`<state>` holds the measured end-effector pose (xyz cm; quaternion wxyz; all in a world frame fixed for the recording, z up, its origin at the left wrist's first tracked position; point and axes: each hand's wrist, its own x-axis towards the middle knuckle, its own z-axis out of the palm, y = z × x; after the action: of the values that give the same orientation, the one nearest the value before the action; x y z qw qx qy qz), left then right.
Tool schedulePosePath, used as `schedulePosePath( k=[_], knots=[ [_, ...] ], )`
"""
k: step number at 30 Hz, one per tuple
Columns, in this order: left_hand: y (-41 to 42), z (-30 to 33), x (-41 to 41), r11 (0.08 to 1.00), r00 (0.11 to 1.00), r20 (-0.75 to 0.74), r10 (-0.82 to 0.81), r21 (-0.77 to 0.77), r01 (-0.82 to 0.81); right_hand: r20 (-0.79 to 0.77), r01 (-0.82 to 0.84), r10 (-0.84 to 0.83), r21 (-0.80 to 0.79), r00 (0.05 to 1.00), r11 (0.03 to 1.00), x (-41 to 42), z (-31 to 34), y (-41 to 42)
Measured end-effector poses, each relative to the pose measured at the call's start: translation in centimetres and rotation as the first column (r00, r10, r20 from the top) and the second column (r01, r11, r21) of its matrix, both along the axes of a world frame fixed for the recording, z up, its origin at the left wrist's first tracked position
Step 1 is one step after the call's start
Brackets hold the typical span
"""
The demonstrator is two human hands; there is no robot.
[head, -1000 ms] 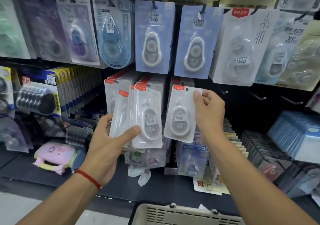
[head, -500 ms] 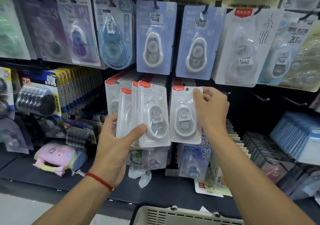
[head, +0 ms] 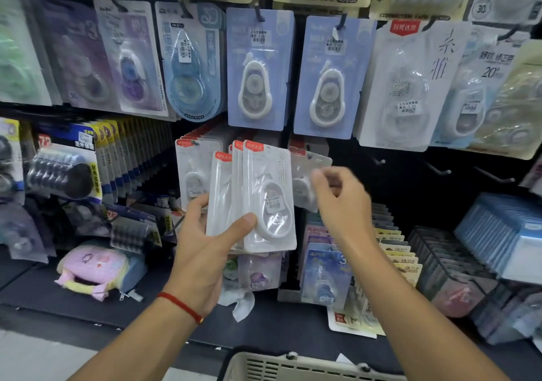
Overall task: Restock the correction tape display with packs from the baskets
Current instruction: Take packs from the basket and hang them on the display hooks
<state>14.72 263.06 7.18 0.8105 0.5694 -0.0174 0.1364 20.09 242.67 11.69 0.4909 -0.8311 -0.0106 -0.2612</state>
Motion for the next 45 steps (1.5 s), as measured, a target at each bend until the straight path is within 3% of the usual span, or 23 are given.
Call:
schedulePosePath(
  k=[2,4,8,11,14,18,27,30,32,36,45],
  knots=[
    [-0.2,-0.2,0.1,1.000,1.000,-0.006,-0.017,-0.001,0.017,-0.149,-0.274,0.294,0.142,0.944,0.951,-1.3,-0.1,0.9],
    [-0.4,-0.2,0.1,0.999,0.999,-0.009,-0.036,-0.011,0.036,-0.150,-0.367,0.391,0.164,0.908,0.916,-2.0,-0.4,1.7],
    [-0.4,-0.1,0.2,0.997,0.997,-0.011,-0.071,-0.042,0.070,-0.083,-0.333,0.388,0.371,0.918,0.867,-2.7,-0.6,2.1],
    [0.0,-0.2,0.3,0.996,0.997,-0.015,-0.072,-0.045,0.071,-0.053,-0.286,0.331,0.389,0.942,0.876,-2.9,-0.7,1.8],
    [0.2,-0.3,0.4,0.998,0.999,-0.006,0.052,0.021,-0.052,0.016,-0.149,0.154,0.384,0.988,0.911,-2.3,-1.1,1.2],
    [0.9,-0.6,0.7,0.986,0.987,0.020,0.159,0.057,-0.159,0.033,-0.076,0.069,0.301,0.997,0.951,-1.7,-1.6,0.2],
    [1.1,-0.4,0.7,0.979,0.977,0.079,0.197,0.046,-0.201,0.066,-0.027,0.015,0.182,0.998,0.983,-1.4,-1.9,0.7],
    [1.0,-0.4,0.6,0.982,0.981,0.097,0.170,0.070,-0.177,0.002,0.076,-0.076,-0.073,0.997,0.994,-1.5,-2.1,0.5],
    [0.7,-0.5,0.5,0.988,0.989,0.093,0.117,0.091,-0.125,0.063,0.098,-0.088,-0.172,0.994,0.980,-1.6,-2.1,0.6],
    [0.0,-0.8,0.3,0.993,0.997,0.077,0.018,0.117,-0.027,-0.097,-0.308,0.315,0.081,0.944,0.948,-1.8,-2.4,1.6],
    [-0.2,-0.4,0.4,0.998,0.996,0.057,-0.068,0.009,0.068,-0.058,-0.304,0.372,0.467,0.926,0.831,-1.7,-2.7,1.6]
  ],
)
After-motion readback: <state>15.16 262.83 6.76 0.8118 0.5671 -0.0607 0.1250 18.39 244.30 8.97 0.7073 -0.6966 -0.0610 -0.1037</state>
